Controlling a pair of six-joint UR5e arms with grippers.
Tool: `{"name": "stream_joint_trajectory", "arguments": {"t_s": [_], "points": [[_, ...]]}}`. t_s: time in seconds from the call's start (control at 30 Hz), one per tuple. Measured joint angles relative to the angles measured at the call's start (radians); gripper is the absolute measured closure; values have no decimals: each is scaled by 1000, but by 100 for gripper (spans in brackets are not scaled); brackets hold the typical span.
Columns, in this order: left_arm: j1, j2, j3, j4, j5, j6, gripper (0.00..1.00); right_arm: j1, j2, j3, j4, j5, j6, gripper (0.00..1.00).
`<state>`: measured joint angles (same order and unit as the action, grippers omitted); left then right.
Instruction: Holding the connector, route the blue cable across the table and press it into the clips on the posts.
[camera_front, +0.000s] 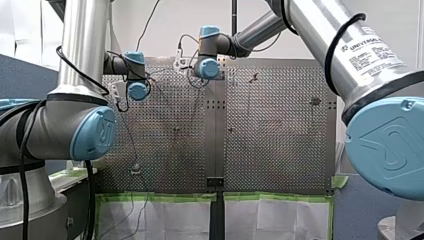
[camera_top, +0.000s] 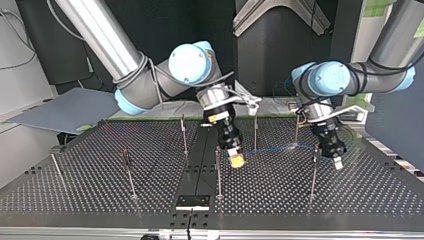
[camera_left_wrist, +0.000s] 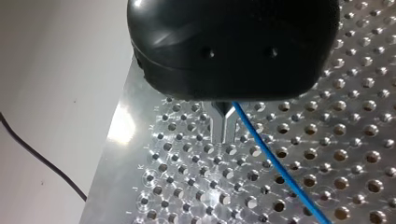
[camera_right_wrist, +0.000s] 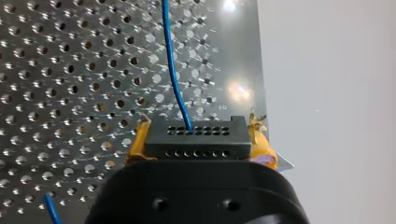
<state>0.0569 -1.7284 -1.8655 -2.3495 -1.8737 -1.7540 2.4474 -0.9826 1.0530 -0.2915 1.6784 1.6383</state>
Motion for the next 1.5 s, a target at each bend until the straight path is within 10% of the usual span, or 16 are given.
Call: {"name": "stream_joint_trajectory", "arguments": {"t_s": [0.43, 0.63, 0.67, 0.77, 1.03, 1.5], "points": [[24, -17, 7, -20, 14, -35, 97, -5, 0, -21, 20, 0, -3, 100], [25, -17, -4, -66, -24, -85, 40, -1, 3, -22, 28, 1, -6, 100], [25, -17, -8, -76, -35, -96, 18, 0, 5, -21, 29, 1, -6, 100], [23, -14, -18, -104, -59, -123, 0, 3, 10, -22, 31, 1, -7, 100], [15, 24, -64, -168, -87, -188, 0, 6, 43, -22, 33, 1, -8, 100], [6, 140, -180, -209, 19, -283, 0, 6, 78, -23, 33, 5, -7, 100]]}}
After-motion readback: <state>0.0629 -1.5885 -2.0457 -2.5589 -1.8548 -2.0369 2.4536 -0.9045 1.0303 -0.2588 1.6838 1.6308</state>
